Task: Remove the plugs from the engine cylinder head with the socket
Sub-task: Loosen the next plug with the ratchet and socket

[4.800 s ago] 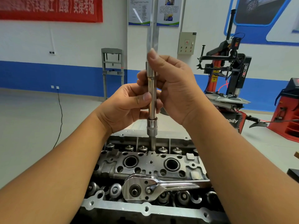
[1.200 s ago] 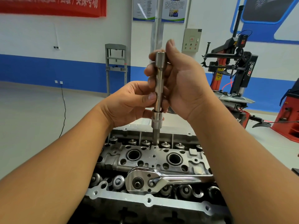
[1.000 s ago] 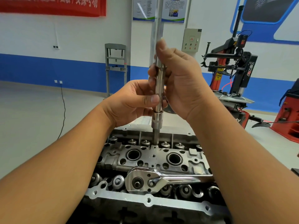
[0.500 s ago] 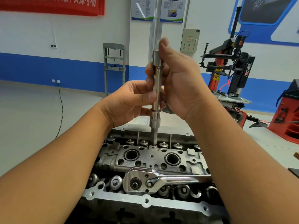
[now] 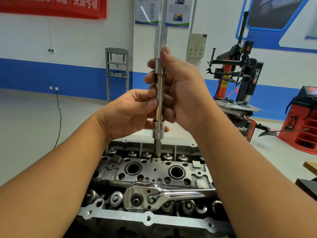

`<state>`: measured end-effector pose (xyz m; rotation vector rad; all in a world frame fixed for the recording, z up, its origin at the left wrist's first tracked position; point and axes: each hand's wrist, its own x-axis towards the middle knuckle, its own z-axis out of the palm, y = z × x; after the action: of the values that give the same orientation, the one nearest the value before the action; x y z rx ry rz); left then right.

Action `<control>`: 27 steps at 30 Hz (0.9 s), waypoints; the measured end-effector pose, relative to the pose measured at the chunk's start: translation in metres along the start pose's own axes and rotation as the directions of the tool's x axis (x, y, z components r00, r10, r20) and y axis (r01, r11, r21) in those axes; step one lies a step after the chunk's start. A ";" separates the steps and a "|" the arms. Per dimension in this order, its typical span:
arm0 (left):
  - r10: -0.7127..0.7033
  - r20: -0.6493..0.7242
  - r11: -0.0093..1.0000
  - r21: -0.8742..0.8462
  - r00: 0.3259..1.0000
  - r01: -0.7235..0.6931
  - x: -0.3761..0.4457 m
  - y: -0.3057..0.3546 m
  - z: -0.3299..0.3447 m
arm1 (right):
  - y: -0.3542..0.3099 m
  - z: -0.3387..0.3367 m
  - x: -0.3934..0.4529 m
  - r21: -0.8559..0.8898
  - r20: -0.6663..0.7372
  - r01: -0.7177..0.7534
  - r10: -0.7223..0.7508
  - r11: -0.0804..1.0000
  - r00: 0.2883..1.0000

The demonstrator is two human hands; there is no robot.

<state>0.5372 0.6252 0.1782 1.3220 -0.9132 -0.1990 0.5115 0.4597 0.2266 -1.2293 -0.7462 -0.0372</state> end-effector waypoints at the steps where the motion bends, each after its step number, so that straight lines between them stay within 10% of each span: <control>1: -0.004 0.015 1.000 0.003 1.000 0.004 -0.001 0.001 0.000 | 0.000 0.000 0.000 0.005 0.004 -0.012 0.012 1.000 1.000; 22: 0.059 -0.108 0.991 0.128 0.992 -0.045 0.005 0.001 0.005 | -0.003 0.003 -0.001 -0.080 -0.075 0.042 -0.048 0.996 0.996; 27: 0.040 -0.009 0.991 -0.126 0.999 -0.041 0.003 0.000 0.004 | -0.003 0.002 0.000 -0.020 0.001 0.061 -0.061 0.998 0.998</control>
<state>0.5362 0.6201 0.1791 1.1853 -0.9069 -0.2172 0.5094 0.4604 0.2291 -1.2256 -0.7856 -0.0944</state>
